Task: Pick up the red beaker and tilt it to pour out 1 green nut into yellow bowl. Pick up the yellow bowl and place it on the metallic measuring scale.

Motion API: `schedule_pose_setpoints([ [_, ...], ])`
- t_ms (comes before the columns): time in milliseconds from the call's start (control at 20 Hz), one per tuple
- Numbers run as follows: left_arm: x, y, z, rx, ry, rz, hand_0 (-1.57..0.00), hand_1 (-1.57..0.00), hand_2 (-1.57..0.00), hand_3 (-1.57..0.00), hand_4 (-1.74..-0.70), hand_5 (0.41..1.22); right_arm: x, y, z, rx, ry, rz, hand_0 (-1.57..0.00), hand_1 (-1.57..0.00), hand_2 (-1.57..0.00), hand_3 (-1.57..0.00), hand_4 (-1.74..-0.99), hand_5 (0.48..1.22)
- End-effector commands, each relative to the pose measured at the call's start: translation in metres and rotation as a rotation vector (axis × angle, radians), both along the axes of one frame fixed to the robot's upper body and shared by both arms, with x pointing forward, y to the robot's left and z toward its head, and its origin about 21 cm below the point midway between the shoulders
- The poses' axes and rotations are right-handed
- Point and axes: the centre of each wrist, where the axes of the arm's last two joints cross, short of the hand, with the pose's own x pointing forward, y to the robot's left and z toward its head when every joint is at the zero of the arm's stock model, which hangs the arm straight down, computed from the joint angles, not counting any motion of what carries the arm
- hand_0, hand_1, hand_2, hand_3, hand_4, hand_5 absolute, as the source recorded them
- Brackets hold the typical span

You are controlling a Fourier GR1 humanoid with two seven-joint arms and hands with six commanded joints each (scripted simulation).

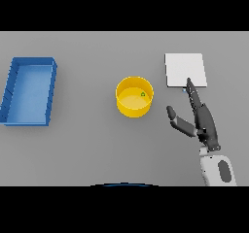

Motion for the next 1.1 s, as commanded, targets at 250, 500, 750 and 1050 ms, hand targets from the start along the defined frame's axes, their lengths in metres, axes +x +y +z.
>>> schedule_pose_setpoints([
  [250, -0.030, 0.020, -0.087, -0.154, 0.005, 0.061, -1.57, -1.57, -1.57, -1.57, -1.74, 1.221, -0.002, 0.002, -0.004, -0.003, -0.020, 0.007, 0.00, 0.00, 0.00, 0.00, -1.159, 0.677],
  [500, -0.064, 0.013, -0.120, -0.215, 0.027, 0.092, -1.57, -1.57, -1.57, -1.57, -1.74, 1.050, -0.005, -0.002, -0.006, -0.010, -0.021, 0.011, 0.00, 0.00, 0.00, 0.00, -1.167, 0.675],
  [750, -0.090, 0.002, -0.114, -0.247, 0.082, 0.050, -1.47, -1.34, -1.28, -1.32, -1.37, 0.774, -0.005, 0.001, -0.007, 0.004, -0.007, 0.010, 0.00, 0.00, 0.00, 0.00, -1.153, 0.670],
  [1050, -0.106, 0.008, -0.103, -0.251, 0.213, -0.067, -0.38, -0.35, -0.33, -0.34, -0.88, 0.644, -0.003, -0.001, -0.008, 0.004, -0.004, 0.001, 0.00, 0.00, 0.00, 0.00, -1.155, 0.669],
])
